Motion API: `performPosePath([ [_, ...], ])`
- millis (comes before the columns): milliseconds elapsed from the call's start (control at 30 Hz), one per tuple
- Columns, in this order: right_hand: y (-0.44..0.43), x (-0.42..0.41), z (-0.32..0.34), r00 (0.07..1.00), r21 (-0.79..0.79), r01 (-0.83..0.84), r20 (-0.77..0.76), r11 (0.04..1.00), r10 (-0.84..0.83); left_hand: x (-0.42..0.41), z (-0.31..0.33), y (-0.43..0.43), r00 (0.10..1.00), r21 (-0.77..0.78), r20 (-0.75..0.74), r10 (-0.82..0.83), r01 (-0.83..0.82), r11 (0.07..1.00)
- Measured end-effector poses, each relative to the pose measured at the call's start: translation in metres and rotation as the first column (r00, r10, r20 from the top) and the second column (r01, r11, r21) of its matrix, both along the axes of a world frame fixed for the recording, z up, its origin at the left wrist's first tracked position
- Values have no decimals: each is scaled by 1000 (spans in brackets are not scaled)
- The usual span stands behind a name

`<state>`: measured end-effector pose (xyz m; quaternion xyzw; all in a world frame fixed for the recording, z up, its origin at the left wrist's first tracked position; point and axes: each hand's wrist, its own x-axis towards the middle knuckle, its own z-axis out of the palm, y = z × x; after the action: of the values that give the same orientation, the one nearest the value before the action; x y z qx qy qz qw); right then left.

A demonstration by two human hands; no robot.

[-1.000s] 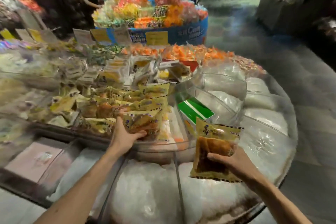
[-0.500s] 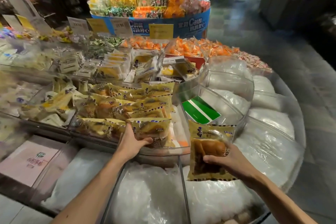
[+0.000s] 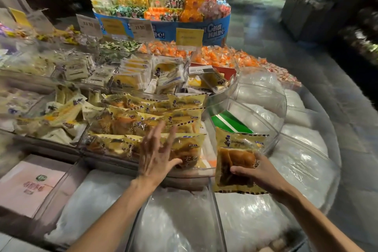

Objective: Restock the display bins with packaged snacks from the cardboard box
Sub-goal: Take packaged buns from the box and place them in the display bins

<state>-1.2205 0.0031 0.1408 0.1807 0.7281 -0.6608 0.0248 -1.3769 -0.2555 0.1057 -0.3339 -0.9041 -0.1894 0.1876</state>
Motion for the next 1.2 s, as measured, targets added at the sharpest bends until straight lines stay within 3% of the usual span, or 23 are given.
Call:
performPosePath([
  [67, 0, 0, 0, 1000, 4, 25, 0, 1000, -25, -3, -2, 0, 978, -327, -114, -174, 129, 936],
  [133, -3, 1, 2, 999, 16, 52, -13, 999, -51, -7, -3, 3, 982, -466, -42, -184, 144, 873],
  [200, -7, 1, 3, 998, 21, 62, -14, 998, -61, -10, -4, 5, 991, -494, -21, -134, 106, 863],
  [333, -12, -1, 3, 997, 28, 82, -6, 996, -82, -15, -14, 16, 964, -495, -113, -239, 154, 855],
  [533, -22, -5, 3, 996, 34, 84, 8, 996, -84, -47, -6, 2, 945, -534, 240, -223, 320, 783],
  [733, -28, -7, 9, 997, 64, 71, 2, 995, -72, -37, 0, -2, 952, -550, 185, -245, 307, 777],
  [900, -15, -12, 6, 999, 67, 49, 8, 997, -49, -34, 18, -4, 946, -360, 189, -263, 316, 878],
  [1000, 0, -29, 4, 999, 119, -35, 4, 992, 35, -21, 41, 14, 866, 14, 391, -312, 334, 942],
  [1067, 10, -48, 7, 990, 171, -141, 7, 975, 142, -19, 58, 32, 780, 163, 523, -342, 303, 939],
  [1133, 19, -69, 13, 960, 218, -275, 14, 936, 279, -20, 73, 53, 718, 172, 610, -334, 292, 941],
  [1200, 25, -90, 17, 917, 267, -392, 32, 880, 398, -23, 86, 73, 704, 86, 656, -273, 290, 953],
])
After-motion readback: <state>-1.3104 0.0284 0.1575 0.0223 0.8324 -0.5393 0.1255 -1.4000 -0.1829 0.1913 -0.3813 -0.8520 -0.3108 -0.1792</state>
